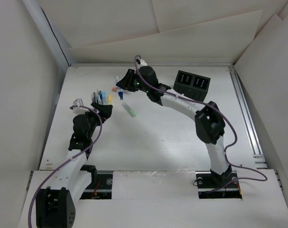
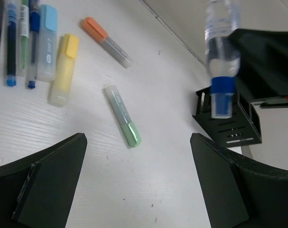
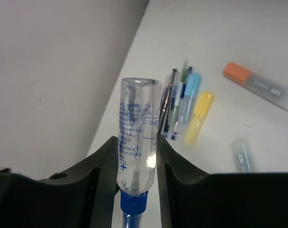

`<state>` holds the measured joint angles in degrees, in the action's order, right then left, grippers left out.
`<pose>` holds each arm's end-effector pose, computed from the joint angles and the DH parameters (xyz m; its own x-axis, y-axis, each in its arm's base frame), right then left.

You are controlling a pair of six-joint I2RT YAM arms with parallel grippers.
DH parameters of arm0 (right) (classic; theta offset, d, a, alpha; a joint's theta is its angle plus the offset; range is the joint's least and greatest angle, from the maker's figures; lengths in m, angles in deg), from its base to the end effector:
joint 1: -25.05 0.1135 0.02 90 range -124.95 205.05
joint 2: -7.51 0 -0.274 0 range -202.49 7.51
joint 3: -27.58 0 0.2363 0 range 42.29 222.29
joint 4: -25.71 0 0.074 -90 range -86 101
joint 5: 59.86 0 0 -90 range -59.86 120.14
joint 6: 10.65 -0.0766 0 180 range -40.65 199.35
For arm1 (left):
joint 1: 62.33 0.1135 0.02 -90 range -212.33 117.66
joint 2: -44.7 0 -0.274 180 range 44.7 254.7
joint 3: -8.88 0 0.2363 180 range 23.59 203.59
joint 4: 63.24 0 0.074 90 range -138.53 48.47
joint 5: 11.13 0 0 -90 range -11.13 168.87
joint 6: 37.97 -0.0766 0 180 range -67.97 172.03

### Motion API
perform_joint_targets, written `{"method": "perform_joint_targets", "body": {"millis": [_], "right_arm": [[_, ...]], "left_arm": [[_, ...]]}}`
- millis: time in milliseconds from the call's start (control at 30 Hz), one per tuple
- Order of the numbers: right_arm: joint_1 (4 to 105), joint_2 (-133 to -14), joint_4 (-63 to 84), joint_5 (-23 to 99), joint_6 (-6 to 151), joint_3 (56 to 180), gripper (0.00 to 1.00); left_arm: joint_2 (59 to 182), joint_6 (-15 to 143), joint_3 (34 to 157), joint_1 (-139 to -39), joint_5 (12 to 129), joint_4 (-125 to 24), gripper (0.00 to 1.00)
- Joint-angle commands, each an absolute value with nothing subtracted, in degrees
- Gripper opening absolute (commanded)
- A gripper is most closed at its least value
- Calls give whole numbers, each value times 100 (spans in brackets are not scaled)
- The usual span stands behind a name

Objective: Sort the stationery into containers
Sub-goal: Pick up the stationery from the center of the board, then place the stationery in the storage box.

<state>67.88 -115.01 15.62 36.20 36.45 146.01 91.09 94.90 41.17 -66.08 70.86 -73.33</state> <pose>0.3968 0.3789 0.2909 -0.6429 0.3271 -0.6926 -0.4279 0.5966 0.6789 0.2085 -0.0244 0.2438 -0.1896 -0.6627 -0.7245 0.1017 0.7206 -0.6858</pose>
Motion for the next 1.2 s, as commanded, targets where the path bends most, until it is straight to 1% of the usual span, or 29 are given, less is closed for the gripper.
{"method": "perform_joint_targets", "body": {"millis": [0, 67, 200, 233, 267, 367, 500, 633, 700, 800, 967, 1167], "right_arm": [[6391, -10790, 2462, 3613, 3531, 14092, 6], [6171, -10246, 2532, 3437, 3767, 13617, 6], [5582, -9331, 2471, 2366, 4540, 12931, 4], [5363, -9182, 2471, 1806, 4707, 12817, 4], [5248, -8989, 2471, 1531, 4979, 12650, 4], [4817, -8925, 2471, 590, 5253, 12526, 4], [4465, -9179, 2357, -421, 5464, 12526, 4], [4394, -9478, 2357, -1186, 5832, 12753, 4], [4394, -9689, 2129, -1633, 5965, 12981, 4], [4342, -10076, 1689, -1916, 6045, 13404, 4], [4342, -10559, 1549, -2268, 6203, 13702, 4], [4587, -10867, 1372, -2708, 6318, 13914, 4]], "left_arm": [[9137, 9343, 4037, -6620, 6525, -7937, 89], [9339, 9343, 4037, -6620, 6358, -7991, 89], [9708, 9343, 4037, -6620, 5709, -8490, 88], [9865, 9343, 4037, -6620, 5603, -8700, 88], [9945, 9343, 4037, -6690, 5515, -8798, 88], [10156, 9229, 4090, -6875, 5461, -8931, 88], [10218, 9176, 4143, -7077, 5514, -8931, 88], [10218, 9176, 4143, -7077, 5514, -8983, 88], [10280, 9176, 4143, -7077, 5391, -9036, 88], [10402, 9228, 4195, -7077, 5277, -9106, 88], [10456, 9228, 4195, -7077, 5215, -9107, 88], [10456, 9281, 4195, -7077, 5215, -9107, 88]]}}
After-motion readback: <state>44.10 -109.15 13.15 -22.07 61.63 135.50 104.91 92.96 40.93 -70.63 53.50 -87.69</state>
